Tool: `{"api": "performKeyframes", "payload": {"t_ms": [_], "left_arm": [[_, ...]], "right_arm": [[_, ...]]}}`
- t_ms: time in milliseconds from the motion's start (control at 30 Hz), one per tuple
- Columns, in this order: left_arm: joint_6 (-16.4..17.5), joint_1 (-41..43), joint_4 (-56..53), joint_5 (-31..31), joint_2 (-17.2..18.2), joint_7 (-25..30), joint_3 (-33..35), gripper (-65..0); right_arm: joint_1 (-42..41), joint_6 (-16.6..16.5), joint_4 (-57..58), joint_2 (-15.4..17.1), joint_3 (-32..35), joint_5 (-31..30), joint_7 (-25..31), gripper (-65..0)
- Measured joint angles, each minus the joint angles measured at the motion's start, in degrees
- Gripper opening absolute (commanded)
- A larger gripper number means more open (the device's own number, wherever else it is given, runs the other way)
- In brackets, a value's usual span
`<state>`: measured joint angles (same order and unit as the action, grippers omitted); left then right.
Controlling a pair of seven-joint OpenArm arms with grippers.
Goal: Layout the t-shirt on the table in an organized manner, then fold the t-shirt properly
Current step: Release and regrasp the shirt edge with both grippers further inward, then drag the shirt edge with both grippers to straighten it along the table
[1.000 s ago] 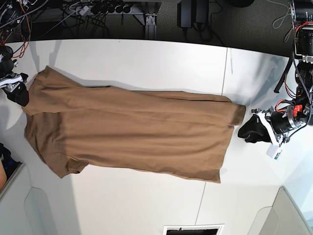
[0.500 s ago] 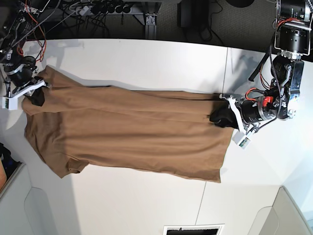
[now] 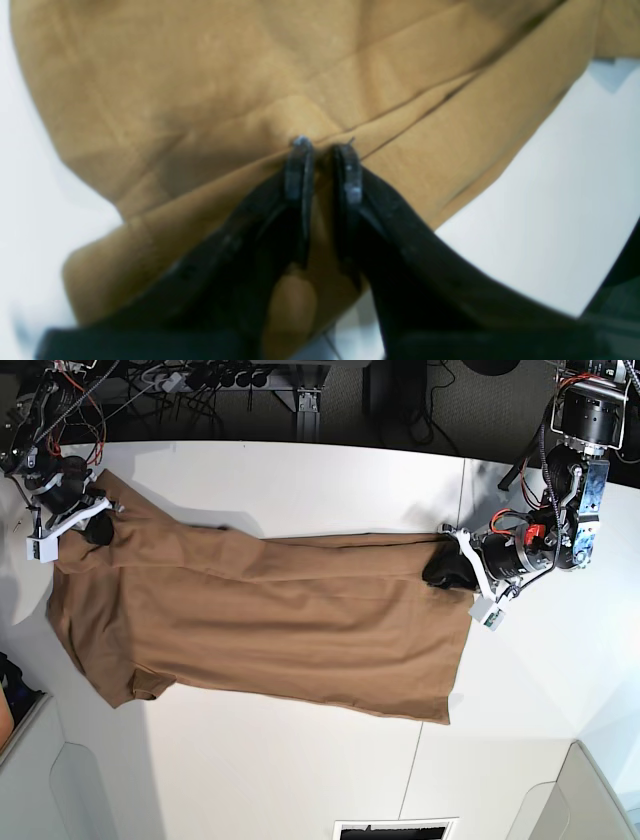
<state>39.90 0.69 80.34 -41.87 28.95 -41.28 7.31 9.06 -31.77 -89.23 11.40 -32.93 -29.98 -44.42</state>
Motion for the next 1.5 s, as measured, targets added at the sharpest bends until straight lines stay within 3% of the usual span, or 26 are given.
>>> {"api": "performKeyframes", "payload": {"t_ms": [267,433,700,900,1000,1067,1300,1500], "left_arm": [[-0.48,11.17,14.34,1.07,3.72,-1.86,0.15,-56.0],[-0.44,16.46,20.20,1.79,3.93,-2.16,0.13,-56.0],[-0.42,18.51,22.29,3.06,3.74,-1.92,0.13,-56.0],[-0.42,18.49,22.29,3.76,3.76,-1.97,0.13,-56.0],[-0.42,18.51,22.29,3.76,3.74,-1.97,0.13,-56.0],[-0.42,18.49,22.29,3.74,3.74,-1.97,0.13,-56.0],[-0.42,17.55,22.29,3.82,3.67,-0.63,0.13,-56.0],[-0.42,17.64,22.29,3.85,3.58,-0.28,0.13,-56.0]], "right_arm": [[10.84,-0.17,-8.17,0.24,0.07,-0.68,-0.70,-65.0],[14.14,-0.33,-9.55,0.61,-1.46,-1.79,-0.83,-65.0],[14.73,-0.39,-9.73,1.20,-9.01,-10.99,-1.51,-65.0],[14.14,0.07,-11.30,1.31,-16.76,-11.58,-2.54,-65.0],[14.47,0.26,-11.30,1.31,-20.59,-11.56,-4.48,-47.5],[15.26,0.70,-11.32,1.36,-21.44,-11.61,-4.92,-39.9],[16.33,0.68,-10.10,1.16,-20.39,-11.67,-3.74,-38.9],[16.13,0.68,-7.08,1.14,-14.95,-11.10,-2.89,-38.9]]}}
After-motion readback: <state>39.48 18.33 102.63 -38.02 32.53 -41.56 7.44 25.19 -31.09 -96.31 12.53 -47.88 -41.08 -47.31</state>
